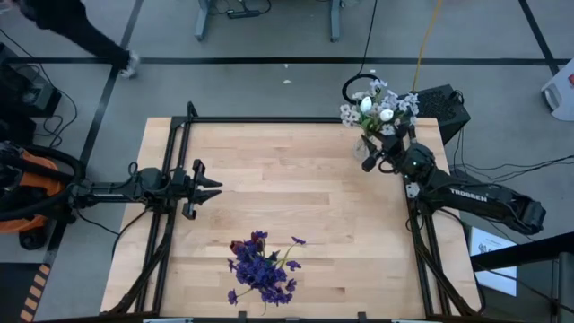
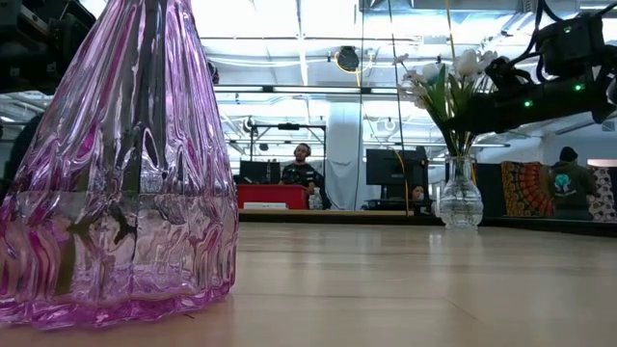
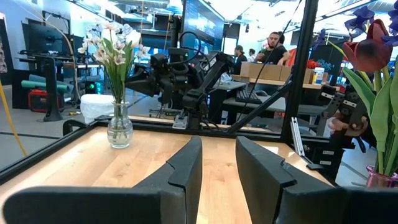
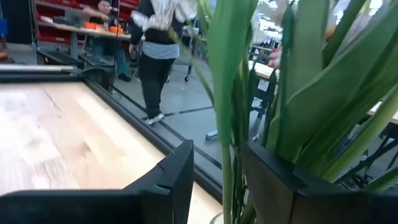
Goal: Sort flowers into vase by color
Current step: Return to Home position
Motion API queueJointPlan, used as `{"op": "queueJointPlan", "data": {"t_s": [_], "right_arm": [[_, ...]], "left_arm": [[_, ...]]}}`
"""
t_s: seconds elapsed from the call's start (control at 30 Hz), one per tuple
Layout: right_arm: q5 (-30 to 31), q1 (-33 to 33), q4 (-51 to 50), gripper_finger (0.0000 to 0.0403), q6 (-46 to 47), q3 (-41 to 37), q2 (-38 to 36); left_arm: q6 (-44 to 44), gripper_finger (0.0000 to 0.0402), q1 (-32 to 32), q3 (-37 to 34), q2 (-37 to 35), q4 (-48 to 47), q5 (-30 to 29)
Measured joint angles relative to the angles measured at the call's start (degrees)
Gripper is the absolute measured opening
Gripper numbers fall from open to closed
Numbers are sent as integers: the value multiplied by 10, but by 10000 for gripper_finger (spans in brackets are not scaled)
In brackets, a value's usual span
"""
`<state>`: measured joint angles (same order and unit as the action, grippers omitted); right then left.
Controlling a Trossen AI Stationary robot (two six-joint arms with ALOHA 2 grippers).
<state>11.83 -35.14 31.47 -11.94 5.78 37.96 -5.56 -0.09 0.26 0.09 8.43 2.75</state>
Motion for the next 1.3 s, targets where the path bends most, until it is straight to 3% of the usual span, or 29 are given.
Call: {"op": "queueJointPlan", "data": {"t_s": [0.23, 0.7, 0.9, 1.13, 1.3], "right_arm": [[-5, 0, 3, 130, 4, 0, -28], [-135, 0, 9, 120, 54, 0, -75], [-200, 0, -34, 84, 76, 0, -74], [-286, 3, -156, 7, 64, 0, -74], [-310, 23, -184, 3, 97, 0, -74]], "left_arm": [[0, 102, 0, 0, 0, 0, 0], [0, 102, 0, 0, 0, 0, 0], [0, 102, 0, 0, 0, 0, 0], [0, 102, 0, 0, 0, 0, 0], [0, 102, 0, 0, 0, 0, 0]]}}
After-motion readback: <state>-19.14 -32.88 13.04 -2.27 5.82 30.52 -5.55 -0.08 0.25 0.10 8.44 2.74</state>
